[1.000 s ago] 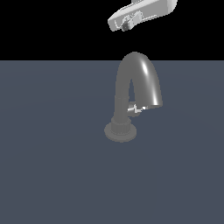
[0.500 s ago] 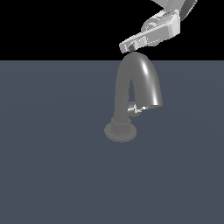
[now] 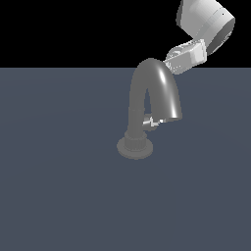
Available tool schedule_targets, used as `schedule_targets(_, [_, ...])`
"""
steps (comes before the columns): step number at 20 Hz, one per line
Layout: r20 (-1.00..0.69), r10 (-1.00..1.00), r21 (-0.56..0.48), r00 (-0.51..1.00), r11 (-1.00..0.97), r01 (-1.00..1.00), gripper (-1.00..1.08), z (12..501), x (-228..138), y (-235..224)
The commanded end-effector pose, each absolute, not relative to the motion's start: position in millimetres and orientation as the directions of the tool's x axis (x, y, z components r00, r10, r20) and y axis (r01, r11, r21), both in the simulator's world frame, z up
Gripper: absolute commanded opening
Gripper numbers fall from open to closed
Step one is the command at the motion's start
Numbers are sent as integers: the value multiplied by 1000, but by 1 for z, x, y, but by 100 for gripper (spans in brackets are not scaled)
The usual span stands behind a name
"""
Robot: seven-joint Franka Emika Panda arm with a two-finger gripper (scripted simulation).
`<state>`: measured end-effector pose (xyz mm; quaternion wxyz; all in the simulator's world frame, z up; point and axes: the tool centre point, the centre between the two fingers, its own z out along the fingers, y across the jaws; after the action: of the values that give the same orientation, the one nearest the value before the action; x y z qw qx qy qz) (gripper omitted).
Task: Turn on the faucet by rotating a designated handle.
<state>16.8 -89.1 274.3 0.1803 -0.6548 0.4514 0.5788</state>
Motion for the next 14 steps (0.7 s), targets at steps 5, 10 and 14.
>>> schedule_targets(5, [-918, -338, 355, -208, -467, -810, -100, 245, 17, -101])
schedule_targets(10, [-905, -297, 411, -306, -419, -809, -100, 221, 14, -109])
schedule_targets(14, [-887, -257, 459, -385, -381, -803, -100, 201, 9, -115])
